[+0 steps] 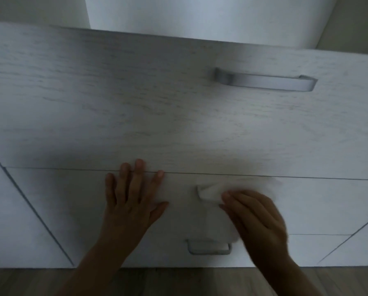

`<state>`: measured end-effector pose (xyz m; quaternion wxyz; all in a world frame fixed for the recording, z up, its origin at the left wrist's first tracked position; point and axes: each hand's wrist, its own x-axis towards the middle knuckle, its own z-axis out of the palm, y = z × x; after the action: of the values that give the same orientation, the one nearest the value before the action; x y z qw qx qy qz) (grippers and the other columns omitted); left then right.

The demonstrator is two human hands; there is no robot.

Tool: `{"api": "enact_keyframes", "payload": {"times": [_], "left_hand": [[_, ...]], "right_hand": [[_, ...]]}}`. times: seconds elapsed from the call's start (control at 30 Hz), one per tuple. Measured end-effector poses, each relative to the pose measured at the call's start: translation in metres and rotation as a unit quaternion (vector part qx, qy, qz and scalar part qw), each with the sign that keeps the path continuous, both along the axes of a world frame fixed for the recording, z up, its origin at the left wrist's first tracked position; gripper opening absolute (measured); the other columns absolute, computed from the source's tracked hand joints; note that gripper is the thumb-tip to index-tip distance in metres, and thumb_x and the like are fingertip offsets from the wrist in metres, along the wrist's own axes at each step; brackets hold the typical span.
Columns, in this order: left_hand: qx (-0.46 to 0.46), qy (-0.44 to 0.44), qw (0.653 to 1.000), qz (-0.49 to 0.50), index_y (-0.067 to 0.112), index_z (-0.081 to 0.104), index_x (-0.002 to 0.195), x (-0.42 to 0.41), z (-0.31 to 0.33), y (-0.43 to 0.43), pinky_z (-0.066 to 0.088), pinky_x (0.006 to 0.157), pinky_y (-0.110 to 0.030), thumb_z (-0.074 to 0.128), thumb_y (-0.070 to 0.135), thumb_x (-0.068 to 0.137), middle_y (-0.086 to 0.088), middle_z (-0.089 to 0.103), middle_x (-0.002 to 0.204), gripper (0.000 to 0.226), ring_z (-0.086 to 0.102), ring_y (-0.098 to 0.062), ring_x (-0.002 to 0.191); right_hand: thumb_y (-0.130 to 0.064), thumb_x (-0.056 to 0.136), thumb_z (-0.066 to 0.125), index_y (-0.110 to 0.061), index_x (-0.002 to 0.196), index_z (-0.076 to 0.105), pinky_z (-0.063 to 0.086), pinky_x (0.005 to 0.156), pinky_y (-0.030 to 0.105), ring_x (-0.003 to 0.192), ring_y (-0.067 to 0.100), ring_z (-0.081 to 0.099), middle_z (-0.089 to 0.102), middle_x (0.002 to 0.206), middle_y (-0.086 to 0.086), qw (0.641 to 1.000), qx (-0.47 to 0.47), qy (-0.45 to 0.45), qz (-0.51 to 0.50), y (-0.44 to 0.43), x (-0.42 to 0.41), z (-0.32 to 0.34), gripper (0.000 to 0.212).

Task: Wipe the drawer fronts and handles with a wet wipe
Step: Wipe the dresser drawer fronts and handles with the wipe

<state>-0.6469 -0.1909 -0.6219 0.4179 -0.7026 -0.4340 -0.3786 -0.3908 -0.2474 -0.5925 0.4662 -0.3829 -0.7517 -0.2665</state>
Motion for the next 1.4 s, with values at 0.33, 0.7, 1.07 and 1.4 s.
{"api": "enact_keyframes", "payload": {"times": [0.33, 0.7, 1.07, 1.4], "left_hand": [[0.011, 0.001, 1.000, -0.006, 0.016, 0.009, 0.159, 0.000, -0.002, 0.002, 0.010, 0.119, -0.057, 0.034, 0.051, 0.104, -0.016, -0.005, 0.165, 0.070, 0.017, -0.042, 0.140], [0.005, 0.000, 1.000, -0.002, 0.015, 0.009, 0.159, 0.000, 0.001, 0.002, 0.012, 0.117, -0.058, 0.034, 0.051, 0.104, -0.017, -0.005, 0.164, 0.070, 0.017, -0.043, 0.140], [-0.005, 0.001, 1.000, -0.016, 0.016, 0.007, 0.159, 0.000, 0.002, -0.001, 0.007, 0.120, -0.055, 0.030, 0.050, 0.105, -0.015, -0.006, 0.165, 0.067, -0.003, -0.034, 0.152], [0.001, 0.007, 1.000, -0.008, 0.016, 0.007, 0.159, -0.002, 0.000, 0.001, 0.007, 0.119, -0.056, 0.031, 0.051, 0.105, -0.016, -0.007, 0.164, 0.069, -0.001, -0.037, 0.151]], "right_hand": [[-0.014, 0.092, 0.066, 0.000, 0.097, 0.075, 0.047, 0.086, 0.029, 0.095, 0.022, 0.061, 0.072, 0.097, 0.011, 0.999, 0.027, -0.026, 0.005, 0.007, -0.031, 0.004, 0.017], [-0.014, 0.086, 0.068, 0.001, 0.096, 0.074, 0.049, 0.087, 0.029, 0.094, 0.022, 0.059, 0.071, 0.093, 0.014, 0.998, 0.012, 0.054, -0.043, -0.007, 0.008, 0.005, 0.019], [-0.017, 0.087, 0.068, -0.004, 0.085, 0.075, 0.049, 0.078, 0.033, 0.086, 0.017, 0.058, 0.070, 0.088, 0.008, 0.997, -0.004, 0.076, -0.001, -0.004, -0.001, 0.010, 0.016], [-0.017, 0.088, 0.070, -0.004, 0.086, 0.076, 0.052, 0.075, 0.033, 0.085, 0.021, 0.064, 0.072, 0.089, 0.008, 0.999, 0.019, 0.040, 0.002, 0.001, -0.025, 0.005, 0.014]]}}
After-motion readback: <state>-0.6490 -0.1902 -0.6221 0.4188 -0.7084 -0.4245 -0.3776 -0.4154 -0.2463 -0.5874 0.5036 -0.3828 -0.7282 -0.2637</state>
